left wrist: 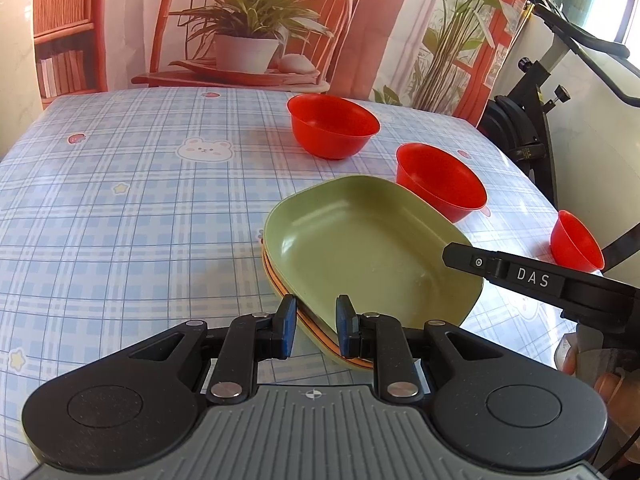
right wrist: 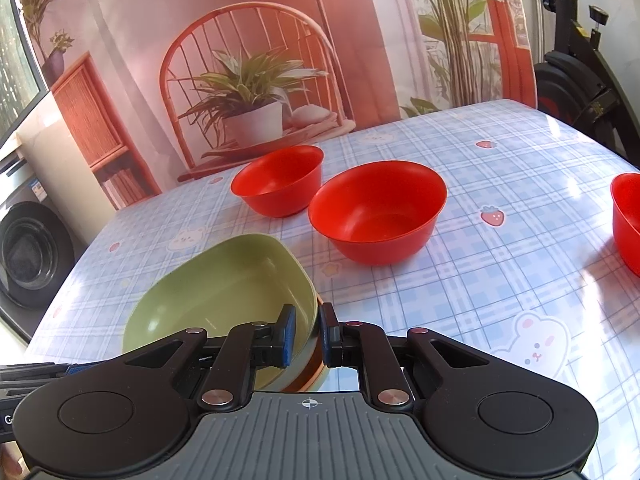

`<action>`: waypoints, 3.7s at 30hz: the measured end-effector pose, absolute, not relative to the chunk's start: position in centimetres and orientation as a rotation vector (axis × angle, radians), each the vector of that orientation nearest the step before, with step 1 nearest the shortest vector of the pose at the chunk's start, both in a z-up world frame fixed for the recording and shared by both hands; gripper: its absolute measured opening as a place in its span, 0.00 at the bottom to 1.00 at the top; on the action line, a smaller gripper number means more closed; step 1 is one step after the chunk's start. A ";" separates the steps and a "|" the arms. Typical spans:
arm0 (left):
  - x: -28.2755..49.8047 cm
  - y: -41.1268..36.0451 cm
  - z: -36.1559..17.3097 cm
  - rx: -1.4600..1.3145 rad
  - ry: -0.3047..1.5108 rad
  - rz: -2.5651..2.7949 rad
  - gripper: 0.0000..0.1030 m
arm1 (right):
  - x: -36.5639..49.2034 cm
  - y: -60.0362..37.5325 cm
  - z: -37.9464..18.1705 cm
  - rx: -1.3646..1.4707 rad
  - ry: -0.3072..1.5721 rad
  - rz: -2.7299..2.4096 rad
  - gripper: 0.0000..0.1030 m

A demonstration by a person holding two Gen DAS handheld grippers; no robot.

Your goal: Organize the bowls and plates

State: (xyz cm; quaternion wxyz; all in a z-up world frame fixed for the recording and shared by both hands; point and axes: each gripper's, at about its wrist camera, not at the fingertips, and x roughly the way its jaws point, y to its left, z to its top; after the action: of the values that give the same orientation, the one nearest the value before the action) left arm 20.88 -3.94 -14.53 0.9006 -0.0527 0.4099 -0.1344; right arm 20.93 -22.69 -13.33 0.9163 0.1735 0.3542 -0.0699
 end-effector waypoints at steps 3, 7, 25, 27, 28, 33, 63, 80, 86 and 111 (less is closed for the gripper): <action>20.9 -4.1 -14.5 -0.104 0.845 -0.276 0.22 | 20.9 -22.7 -13.4 0.352 0.729 -0.147 0.12; 20.8 -4.0 -14.5 -0.109 0.837 -0.282 0.22 | 20.8 -22.8 -13.2 0.349 0.721 -0.152 0.13; 19.7 -3.7 -14.6 -0.125 0.810 -0.266 0.22 | 20.3 -22.4 -13.3 0.319 0.738 -0.158 0.19; 19.8 -3.8 -14.8 -0.133 0.823 -0.267 0.22 | 20.3 -22.3 -13.5 0.310 0.746 -0.154 0.19; 19.9 -3.7 -15.1 -0.137 0.832 -0.271 0.22 | 20.4 -22.2 -13.7 0.310 0.752 -0.154 0.19; 20.0 -3.4 -15.2 -0.145 0.832 -0.269 0.22 | 20.3 -22.5 -14.2 0.323 0.759 -0.159 0.19; 20.2 -0.8 -5.0 -0.164 0.609 -0.297 0.22 | 20.7 -27.5 -5.5 0.321 0.502 -0.195 0.19; 25.1 0.5 1.7 -0.089 0.497 -0.286 0.30 | 25.5 -31.0 -0.6 0.217 0.475 -0.147 0.19; 27.9 0.3 -0.3 -0.115 0.577 -0.303 0.30 | 27.2 -31.6 -1.8 0.222 0.529 -0.135 0.22; 43.4 -4.4 -14.4 -0.148 0.884 -0.393 0.33 | 42.7 -29.4 -11.9 0.226 0.847 -0.019 0.22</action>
State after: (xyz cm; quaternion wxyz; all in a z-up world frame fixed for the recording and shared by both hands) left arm 43.43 -4.42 -14.41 0.8826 -0.0709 0.4247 -0.1885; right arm 42.75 -29.42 -11.89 0.9054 0.1096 0.4102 -0.0092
